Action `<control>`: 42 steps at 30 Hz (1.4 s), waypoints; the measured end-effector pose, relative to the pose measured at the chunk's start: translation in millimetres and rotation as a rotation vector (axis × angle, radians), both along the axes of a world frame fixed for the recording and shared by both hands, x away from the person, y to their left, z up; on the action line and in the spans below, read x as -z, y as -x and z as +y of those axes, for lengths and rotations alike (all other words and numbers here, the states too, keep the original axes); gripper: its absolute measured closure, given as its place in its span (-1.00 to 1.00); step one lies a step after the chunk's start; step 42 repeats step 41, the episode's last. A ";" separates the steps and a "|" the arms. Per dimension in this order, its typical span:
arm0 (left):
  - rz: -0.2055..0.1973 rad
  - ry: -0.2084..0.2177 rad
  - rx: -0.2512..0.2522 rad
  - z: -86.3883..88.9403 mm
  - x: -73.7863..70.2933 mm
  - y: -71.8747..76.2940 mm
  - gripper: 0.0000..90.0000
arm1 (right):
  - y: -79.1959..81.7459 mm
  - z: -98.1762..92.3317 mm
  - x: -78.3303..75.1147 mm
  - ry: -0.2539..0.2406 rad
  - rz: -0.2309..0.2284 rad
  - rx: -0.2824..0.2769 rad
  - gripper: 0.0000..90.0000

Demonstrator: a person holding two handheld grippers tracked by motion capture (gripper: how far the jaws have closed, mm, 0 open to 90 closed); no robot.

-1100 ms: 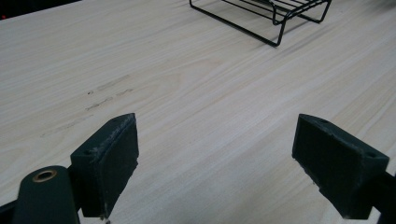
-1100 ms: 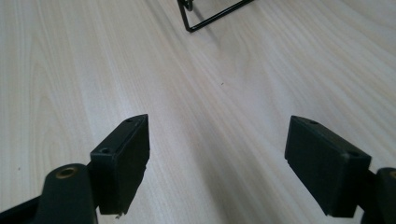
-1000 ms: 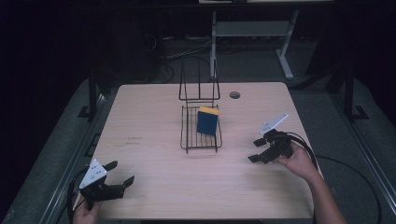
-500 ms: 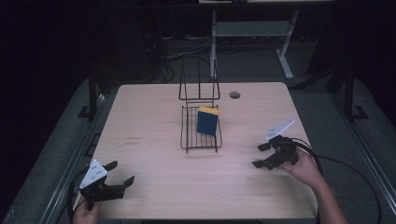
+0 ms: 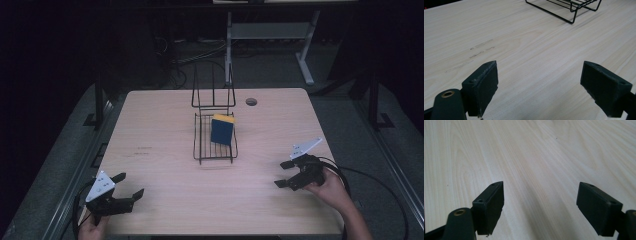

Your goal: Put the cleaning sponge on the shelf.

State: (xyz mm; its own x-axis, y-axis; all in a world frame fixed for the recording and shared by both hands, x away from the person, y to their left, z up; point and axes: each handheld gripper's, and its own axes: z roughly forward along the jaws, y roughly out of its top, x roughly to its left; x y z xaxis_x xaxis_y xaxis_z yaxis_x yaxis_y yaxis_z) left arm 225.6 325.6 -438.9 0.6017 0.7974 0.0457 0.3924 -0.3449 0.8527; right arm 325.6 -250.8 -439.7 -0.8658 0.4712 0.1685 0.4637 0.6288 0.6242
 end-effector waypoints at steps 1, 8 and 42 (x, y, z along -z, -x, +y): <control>-0.003 -0.004 0.003 0.2 -0.2 -0.2 -0.69 | 1.2 -0.8 0.7 0.000 0.000 0.001 -0.52; -0.003 -0.003 0.001 0.3 -0.2 0.0 -0.69 | 10.7 -6.3 5.2 -0.005 0.000 0.009 -0.52; -0.004 -0.005 -0.002 1.2 0.7 -0.1 -0.69 | 55.7 -20.6 22.2 -0.057 -0.040 0.084 -0.54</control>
